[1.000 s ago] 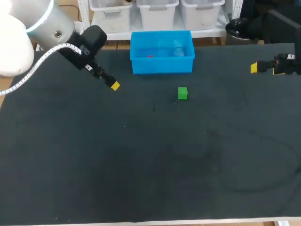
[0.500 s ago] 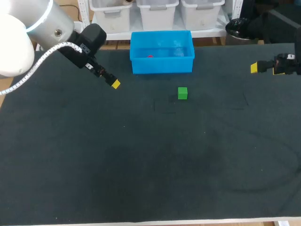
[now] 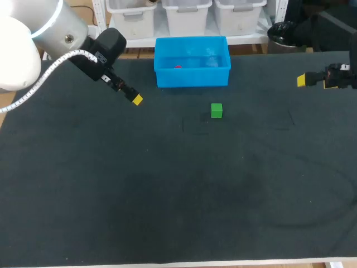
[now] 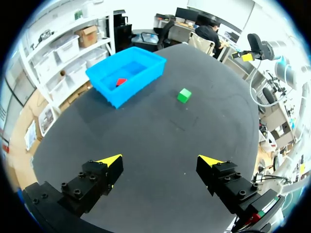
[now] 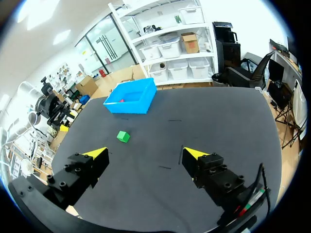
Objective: Use the left arm to pick the red cube and place it into the blue plastic box first, then use the right arm to grasp the green cube and put it into the same blue plastic box after the first action is fully finished.
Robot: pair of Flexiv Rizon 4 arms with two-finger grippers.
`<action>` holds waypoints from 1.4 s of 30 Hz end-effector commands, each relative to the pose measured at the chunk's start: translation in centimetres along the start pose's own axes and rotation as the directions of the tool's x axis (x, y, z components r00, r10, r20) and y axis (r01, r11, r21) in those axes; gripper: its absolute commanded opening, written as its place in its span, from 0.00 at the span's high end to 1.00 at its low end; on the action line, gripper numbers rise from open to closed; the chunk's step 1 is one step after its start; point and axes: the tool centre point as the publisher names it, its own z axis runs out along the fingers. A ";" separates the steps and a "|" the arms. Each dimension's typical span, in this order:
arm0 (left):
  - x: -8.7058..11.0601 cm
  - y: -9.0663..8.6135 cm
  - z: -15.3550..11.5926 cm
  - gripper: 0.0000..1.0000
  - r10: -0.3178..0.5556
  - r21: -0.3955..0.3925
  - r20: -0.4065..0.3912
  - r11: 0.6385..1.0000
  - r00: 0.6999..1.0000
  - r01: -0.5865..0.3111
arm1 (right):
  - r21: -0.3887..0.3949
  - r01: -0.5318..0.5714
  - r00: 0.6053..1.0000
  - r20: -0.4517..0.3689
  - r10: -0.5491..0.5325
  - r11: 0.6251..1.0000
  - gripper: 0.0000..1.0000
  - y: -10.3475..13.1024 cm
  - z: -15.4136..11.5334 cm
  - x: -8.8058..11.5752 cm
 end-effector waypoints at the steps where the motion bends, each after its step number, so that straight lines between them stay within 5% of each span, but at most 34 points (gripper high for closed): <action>1: -0.5 -1.3 0.1 0.00 -0.005 -0.008 0.021 1.000 1.000 0.005 | 0.001 0.000 1.000 0.000 0.000 1.000 0.00 0.0 0.0 0.0; 17: -1.5 -6.7 0.7 0.00 0.062 0.010 0.122 0.998 0.991 -0.064 | 0.001 0.000 1.000 0.000 0.000 1.000 0.00 0.0 0.0 0.0; 42: -1.5 -6.9 0.7 0.00 0.079 0.016 0.135 0.997 0.988 -0.082 | 0.001 0.000 1.000 0.000 0.000 1.000 0.00 0.0 0.0 0.0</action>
